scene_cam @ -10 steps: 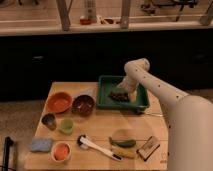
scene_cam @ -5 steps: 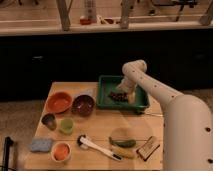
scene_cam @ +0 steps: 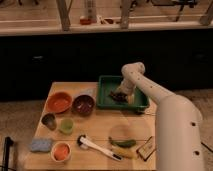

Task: Place grapes in table surface

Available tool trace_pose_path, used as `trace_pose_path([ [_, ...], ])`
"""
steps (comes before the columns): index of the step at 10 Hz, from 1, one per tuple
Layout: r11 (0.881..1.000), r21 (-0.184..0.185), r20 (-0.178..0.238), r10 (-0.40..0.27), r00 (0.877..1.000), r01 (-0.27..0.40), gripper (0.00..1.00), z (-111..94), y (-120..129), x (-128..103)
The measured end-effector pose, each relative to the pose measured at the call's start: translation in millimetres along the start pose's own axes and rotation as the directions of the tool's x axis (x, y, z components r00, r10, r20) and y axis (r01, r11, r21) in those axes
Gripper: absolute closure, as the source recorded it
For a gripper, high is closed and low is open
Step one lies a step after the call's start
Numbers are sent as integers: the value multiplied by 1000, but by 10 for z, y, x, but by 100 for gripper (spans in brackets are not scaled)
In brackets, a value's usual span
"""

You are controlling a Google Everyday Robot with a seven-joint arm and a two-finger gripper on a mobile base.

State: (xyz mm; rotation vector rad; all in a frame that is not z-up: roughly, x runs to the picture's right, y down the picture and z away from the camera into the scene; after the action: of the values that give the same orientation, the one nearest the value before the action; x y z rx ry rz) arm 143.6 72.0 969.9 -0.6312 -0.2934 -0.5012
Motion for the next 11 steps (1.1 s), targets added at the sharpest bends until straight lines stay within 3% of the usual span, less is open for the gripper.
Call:
trace_pose_path([
  [7, 1000, -5, -7, 1, 1000, -1, 98, -3, -1, 57],
  [9, 1000, -4, -7, 0, 1000, 0, 100, -15, -2, 56],
  [11, 1000, 19, -20, -10, 1000, 10, 100, -180, -44, 97],
])
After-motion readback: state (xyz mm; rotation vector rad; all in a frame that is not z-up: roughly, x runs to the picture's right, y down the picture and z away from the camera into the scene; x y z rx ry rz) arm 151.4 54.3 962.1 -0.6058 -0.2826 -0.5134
